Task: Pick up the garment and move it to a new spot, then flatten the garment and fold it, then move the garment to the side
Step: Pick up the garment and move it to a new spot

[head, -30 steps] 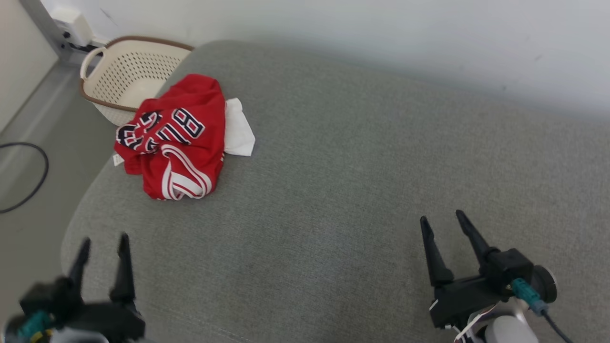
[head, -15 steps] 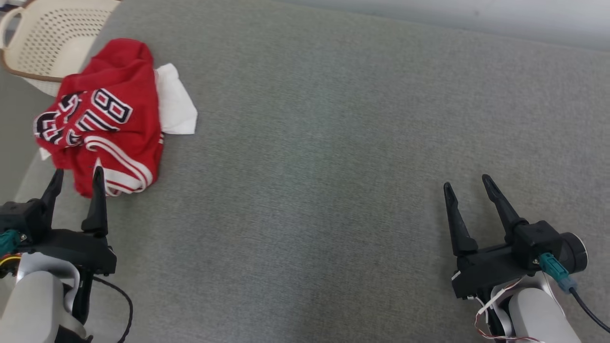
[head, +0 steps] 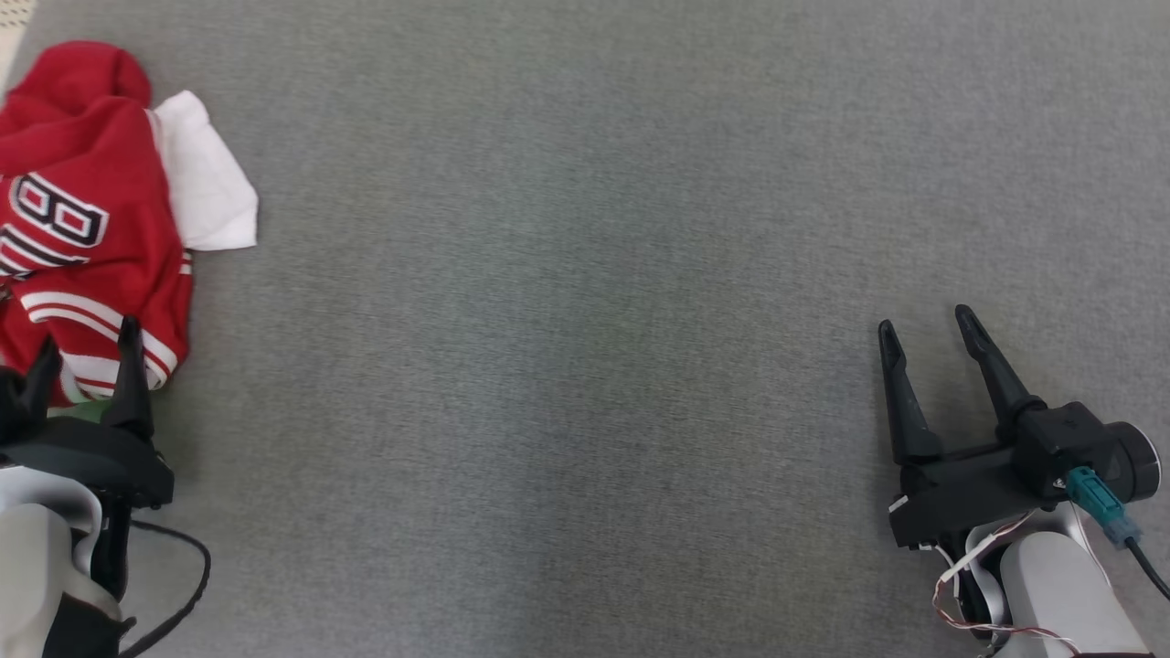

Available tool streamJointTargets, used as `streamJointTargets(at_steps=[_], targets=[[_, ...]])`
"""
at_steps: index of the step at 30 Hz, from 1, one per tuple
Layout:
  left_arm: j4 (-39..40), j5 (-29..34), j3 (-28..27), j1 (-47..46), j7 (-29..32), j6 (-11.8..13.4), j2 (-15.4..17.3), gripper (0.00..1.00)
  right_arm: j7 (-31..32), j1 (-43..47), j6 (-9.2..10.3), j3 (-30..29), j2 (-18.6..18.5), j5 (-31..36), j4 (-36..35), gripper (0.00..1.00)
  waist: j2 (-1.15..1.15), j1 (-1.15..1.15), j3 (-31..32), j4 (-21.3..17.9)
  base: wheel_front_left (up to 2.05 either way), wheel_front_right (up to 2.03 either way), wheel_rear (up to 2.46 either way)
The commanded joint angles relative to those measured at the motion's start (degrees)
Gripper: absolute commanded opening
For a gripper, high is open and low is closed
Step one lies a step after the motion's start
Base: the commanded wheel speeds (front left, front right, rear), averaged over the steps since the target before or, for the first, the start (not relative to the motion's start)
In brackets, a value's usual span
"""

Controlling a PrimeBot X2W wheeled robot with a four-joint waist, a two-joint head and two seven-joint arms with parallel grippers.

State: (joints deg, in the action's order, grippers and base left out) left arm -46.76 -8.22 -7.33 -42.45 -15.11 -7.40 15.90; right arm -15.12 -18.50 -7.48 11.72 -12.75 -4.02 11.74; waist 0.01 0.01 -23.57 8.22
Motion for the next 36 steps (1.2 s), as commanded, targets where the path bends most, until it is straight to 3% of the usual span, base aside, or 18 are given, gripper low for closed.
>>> streamJointTargets(at_steps=[1, 5, 6, 7, 8, 19, 25, 30, 36], targets=[[-0.7, -0.4, -0.4, -0.5, -0.1, 0.1, -0.1, 1.00, 0.0, -0.4, -0.03, -0.2, -0.1, -0.3, 0.0, 1.00, -0.01, -0.01, -1.3, -1.3, 0.00, 0.00, 0.00], [-2.9, -1.2, -1.2, -0.6, 0.0, 0.2, -1.0, 1.00, 0.0, -0.4, -0.03, -0.4, 0.1, -0.7, 0.2, 1.00, -0.01, -0.01, -1.5, -2.1, 0.00, 0.00, 0.00], [-3.1, -1.3, -1.1, -0.7, 0.0, 0.2, -1.3, 0.84, 0.0, -0.3, -0.03, -0.6, 0.2, -0.7, 0.1, 1.00, -0.01, -0.01, -1.5, -2.3, 0.00, 0.00, 0.00], [-2.9, -1.5, -0.8, -0.7, 0.0, 0.1, -1.7, 0.20, 0.0, -0.4, -0.03, -0.6, 0.4, -0.5, 0.1, 1.00, -0.01, -0.01, -1.4, -2.5, 0.00, 0.00, 0.00], [-2.3, -1.8, -0.4, -0.7, 0.0, 0.0, -2.4, 0.00, 0.0, -0.5, -0.03, -0.7, 0.6, -0.6, 0.0, 1.00, -0.01, -0.01, -1.2, -2.7, 0.00, 0.00, 0.00], [14.4, -4.1, 11.0, 1.8, -0.1, 0.0, -7.4, 0.00, 0.0, -0.7, -0.03, -0.4, 3.5, -1.6, 0.8, 1.00, -0.01, -0.01, 1.9, -3.5, 0.00, 0.00, 0.00], [20.4, -7.1, 20.1, 0.6, -0.1, 0.0, -10.7, 0.00, 0.0, -0.6, -0.03, -0.6, 5.0, -2.4, 1.2, 1.00, -0.01, -0.01, 3.6, -6.3, 0.00, 0.00, 0.00], [20.0, -9.0, 25.1, -1.5, -0.1, 0.0, -12.0, 0.00, 0.0, -0.2, -0.03, -0.7, 6.0, -2.7, 1.4, 1.00, -0.01, -0.01, 4.2, -9.1, 0.00, 0.00, 0.00], [17.9, -11.1, 31.4, -5.6, -0.1, 0.0, -12.9, 0.00, 0.0, -0.1, -0.03, -0.5, 7.5, -3.2, 1.6, 1.00, -0.01, -0.01, 4.8, -15.4, 0.00, 0.00, 0.00]])
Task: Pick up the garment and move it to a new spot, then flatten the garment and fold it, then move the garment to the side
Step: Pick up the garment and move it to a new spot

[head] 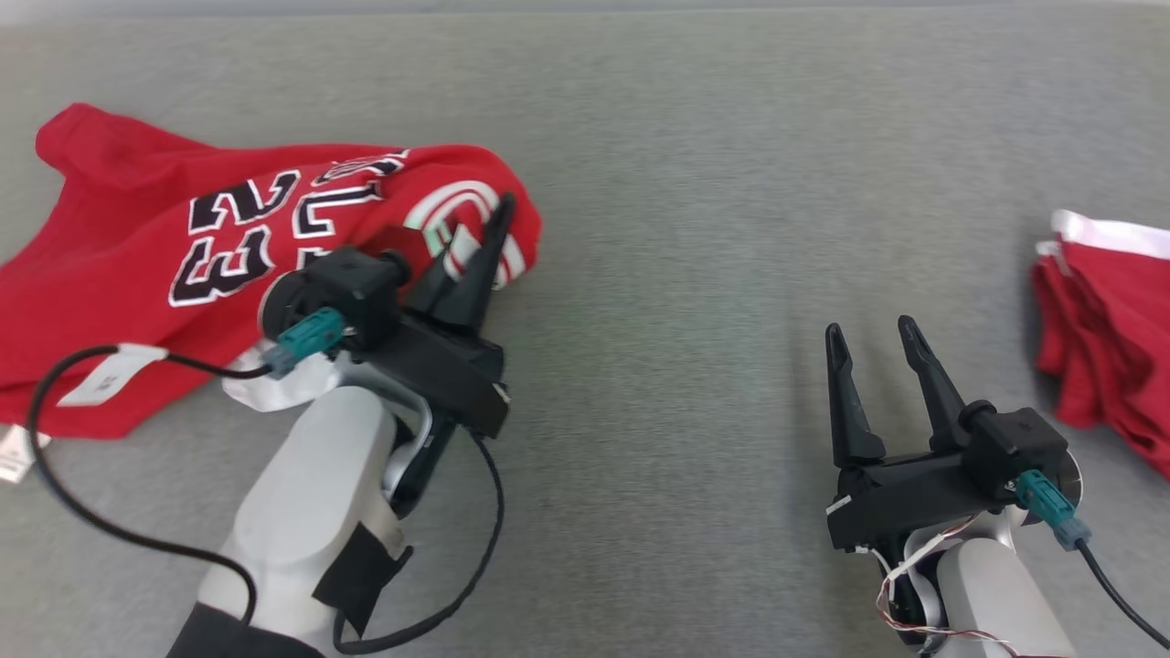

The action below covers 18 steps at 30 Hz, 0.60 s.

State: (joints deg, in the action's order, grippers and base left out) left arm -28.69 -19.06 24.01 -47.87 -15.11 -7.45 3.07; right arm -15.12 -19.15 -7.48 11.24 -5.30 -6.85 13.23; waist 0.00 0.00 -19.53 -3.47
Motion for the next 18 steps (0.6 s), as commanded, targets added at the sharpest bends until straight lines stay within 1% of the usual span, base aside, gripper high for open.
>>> streamJointTargets(at_steps=[1, 4, 9, 14, 15, 16, 17, 18], targets=[[-0.4, -0.5, 0.9, -0.5, -0.1, 0.0, -0.1, 0.00, 0.0, 0.6, -0.03, 0.1, 0.3, -0.5, 0.2, 1.00, 0.00, 0.00, 0.9, -4.8, 0.00, 0.00, 0.00], [-1.2, -2.5, 4.5, -1.3, -0.1, 0.0, -0.1, 0.00, 0.0, 0.9, -0.03, 0.4, 1.0, -0.7, 0.4, 1.00, 0.00, 0.00, 1.6, -8.2, 0.00, 0.00, 0.00], [-2.6, -5.4, 8.6, -1.4, -0.1, 0.0, -0.2, 0.00, 0.0, 1.2, -0.03, 1.5, 1.7, -1.1, 0.9, 1.00, 0.00, 0.00, 2.9, -13.2, 0.00, 0.00, 0.00], [-5.2, -6.2, 10.8, -1.5, -0.1, 0.2, -0.1, 0.01, 0.0, 1.8, -0.03, 2.4, 2.1, -1.4, 1.3, 1.00, 0.00, 0.00, 3.9, -15.8, 0.00, 0.00, 0.00], [-5.8, -6.4, 11.0, -1.4, -0.1, 0.3, -0.1, 0.42, 0.0, 1.8, -0.03, 2.3, 2.1, -1.3, 1.3, 1.00, 0.00, 0.00, 4.1, -16.0, 0.00, 0.00, 0.00], [-6.6, -6.6, 11.1, -1.2, -0.1, 0.4, -0.2, 0.93, 0.0, 1.8, -0.03, 2.2, 2.2, -1.3, 1.3, 1.00, 0.00, 0.00, 4.2, -16.1, 0.00, 0.00, 0.00], [-7.2, -6.7, 11.3, -1.1, -0.1, 0.3, -0.2, 1.00, 0.0, 1.9, -0.03, 2.1, 2.2, -1.3, 1.4, 1.00, 0.00, 0.00, 4.4, -16.0, 0.00, 0.00, 0.00], [-7.5, -6.9, 11.3, -0.8, -0.1, 0.4, -0.1, 1.00, 0.0, 2.0, -0.03, 1.9, 2.3, -1.3, 1.4, 1.00, 0.00, 0.00, 4.7, -15.7, 0.00, 0.00, 0.00]])
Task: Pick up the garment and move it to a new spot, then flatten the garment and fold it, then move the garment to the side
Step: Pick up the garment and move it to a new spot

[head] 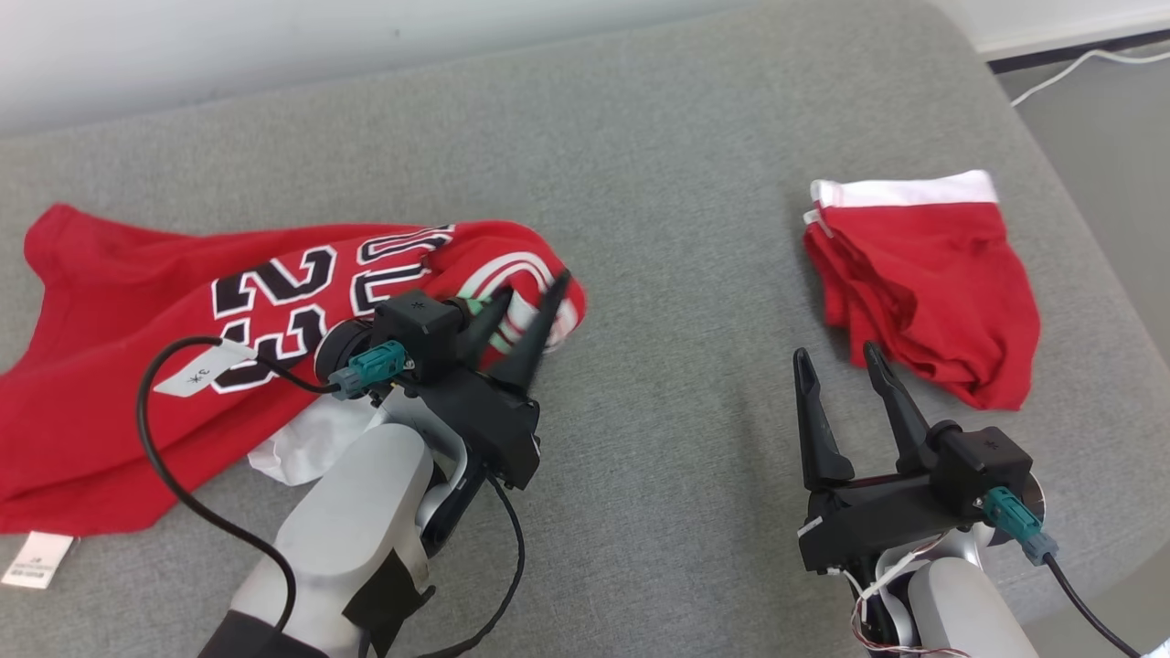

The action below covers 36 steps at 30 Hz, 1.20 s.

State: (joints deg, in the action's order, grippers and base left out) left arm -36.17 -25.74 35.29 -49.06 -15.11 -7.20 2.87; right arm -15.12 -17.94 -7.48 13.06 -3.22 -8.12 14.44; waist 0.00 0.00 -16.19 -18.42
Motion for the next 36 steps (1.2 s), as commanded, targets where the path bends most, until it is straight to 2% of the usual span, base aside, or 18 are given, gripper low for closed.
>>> streamJointTargets(at_steps=[1, 8, 13, 26, 31, 36], targets=[[-0.1, -0.4, 0.1, 0.7, -0.1, 0.1, 0.1, 1.00, 0.0, 0.9, -0.03, 0.0, 0.2, 0.1, 0.2, 1.00, 0.00, 0.00, 1.6, -0.3, 0.00, 0.00, 0.00], [-0.3, 0.3, -0.3, 5.7, -0.1, 0.3, 0.1, 1.00, 0.0, 1.6, -0.03, 0.0, 0.2, 0.5, 0.6, 1.00, 0.00, 0.00, 5.5, 4.2, 0.00, 0.00, 0.00], [-0.5, 1.7, -2.9, 10.9, -0.1, 1.0, 0.1, 1.00, 0.0, 2.6, -0.03, 0.6, 0.2, 0.4, 1.1, 1.00, 0.00, 0.00, 8.8, 8.0, 0.00, 0.00, 0.00], [7.4, 11.7, -15.4, 24.2, -0.1, 6.3, 1.5, 1.00, 0.0, 5.3, -0.03, 4.1, -0.4, -0.7, 2.6, 1.00, 0.00, 0.00, 14.4, 16.6, 0.00, 0.00, 0.00], [10.3, 13.9, -20.5, 29.4, -0.1, 7.2, 1.7, 1.00, 0.0, 5.6, -0.03, 5.8, -0.6, -1.1, 3.7, 1.00, 0.00, 0.00, 15.0, 20.1, 0.00, 0.00, 0.00], [12.4, 15.6, -25.1, 33.5, -0.1, 7.1, 1.6, 1.00, 0.0, 4.7, -0.03, 7.6, -0.8, -1.2, 5.4, 1.00, 0.00, 0.00, 14.8, 23.4, 0.00, 0.00, 0.00]])
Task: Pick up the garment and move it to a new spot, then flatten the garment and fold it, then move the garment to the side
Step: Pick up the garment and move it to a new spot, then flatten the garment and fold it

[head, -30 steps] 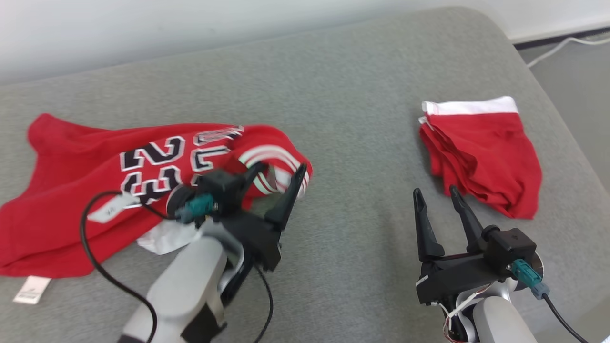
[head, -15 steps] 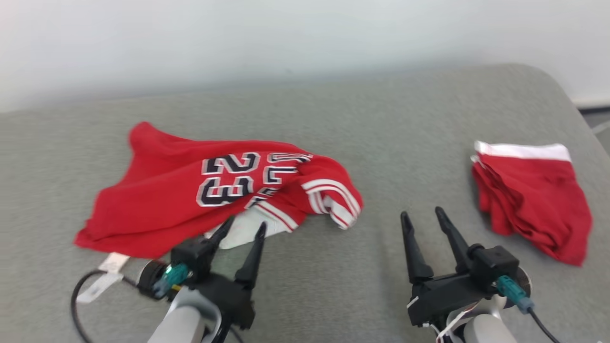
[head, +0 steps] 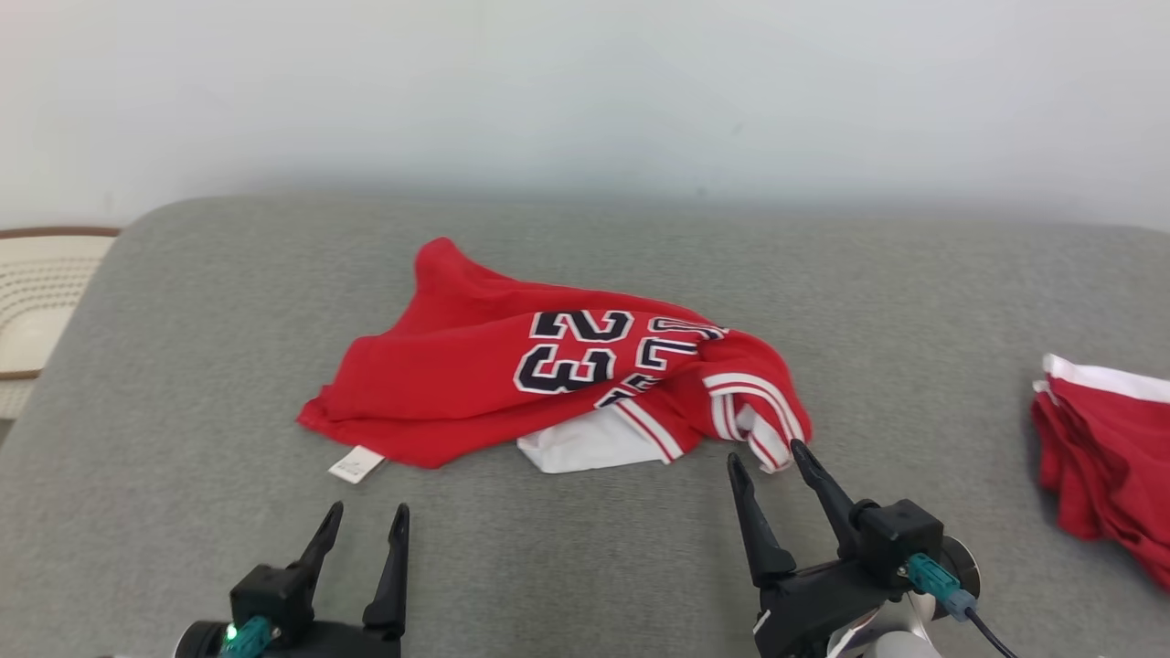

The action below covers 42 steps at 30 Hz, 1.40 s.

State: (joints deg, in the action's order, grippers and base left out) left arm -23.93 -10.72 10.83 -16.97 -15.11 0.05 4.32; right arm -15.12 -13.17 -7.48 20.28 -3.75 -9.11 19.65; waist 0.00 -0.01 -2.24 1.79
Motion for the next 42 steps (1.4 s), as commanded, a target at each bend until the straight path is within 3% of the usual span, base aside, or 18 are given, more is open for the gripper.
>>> streamJointTargets(at_steps=[1, 9, 16, 29, 30, 31, 32, 37, 42], targets=[[0.5, 0.8, -1.2, 2.0, -0.1, -0.4, 0.1, 1.00, 0.0, -0.6, -0.03, 0.7, -0.4, -0.1, 0.7, 1.00, 0.00, 0.01, 0.6, 3.9, 0.00, 0.00, 0.00], [2.0, 2.4, -3.8, 4.3, -0.1, -1.9, -0.8, 1.00, 0.0, -5.5, -0.03, 3.0, -2.0, 0.4, 9.3, 1.00, 0.00, 0.01, -1.5, 10.7, 0.00, 0.00, 0.00], [2.7, 2.3, -3.9, 4.1, -0.1, -2.2, -1.4, 1.00, 0.0, -11.2, -0.03, -0.6, -3.1, 2.5, 16.8, 1.00, 0.00, 0.01, -4.4, 16.0, 0.00, 0.00, 0.00], [4.1, -1.6, -1.7, 2.5, -0.1, -1.0, -1.4, 1.00, 0.3, -18.8, -0.03, -6.6, -4.4, 12.7, 35.2, 1.00, 0.00, 0.01, -9.3, 20.3, 0.00, 0.00, 0.00], [4.3, -1.8, -1.7, 2.4, -0.1, -0.9, -1.4, 1.00, 0.4, -18.9, -0.03, -6.7, -4.2, 13.0, 36.9, 0.82, 0.00, 0.01, -9.4, 20.4, 0.00, 0.00, 0.00], [4.3, -1.9, -1.7, 2.3, -0.1, -0.8, -1.4, 1.00, 0.5, -19.1, -0.03, -6.7, -3.9, 13.2, 38.0, 0.10, 0.00, 0.01, -9.5, 20.3, 0.00, 0.00, 0.00], [4.4, -2.0, -1.7, 2.2, -0.1, -0.7, -1.4, 1.00, 0.5, -19.3, -0.04, -6.5, -3.6, 13.4, 38.5, 0.00, 0.00, 0.01, -9.6, 20.1, 0.00, 0.00, 0.00], [4.4, -1.8, -2.2, 2.5, -0.1, -0.8, -1.4, 1.00, 0.5, -17.7, -0.03, -4.6, -4.3, 11.5, 35.7, 0.00, 0.00, 0.01, -8.5, 17.5, 0.00, 0.00, 0.00], [3.7, -1.7, -2.3, 3.4, -0.1, -1.4, -1.4, 1.00, 0.4, -13.8, 0.03, -0.2, -7.1, 6.9, 30.8, 0.00, 0.00, 0.01, -6.2, 13.4, 0.00, 0.00, 0.00]])
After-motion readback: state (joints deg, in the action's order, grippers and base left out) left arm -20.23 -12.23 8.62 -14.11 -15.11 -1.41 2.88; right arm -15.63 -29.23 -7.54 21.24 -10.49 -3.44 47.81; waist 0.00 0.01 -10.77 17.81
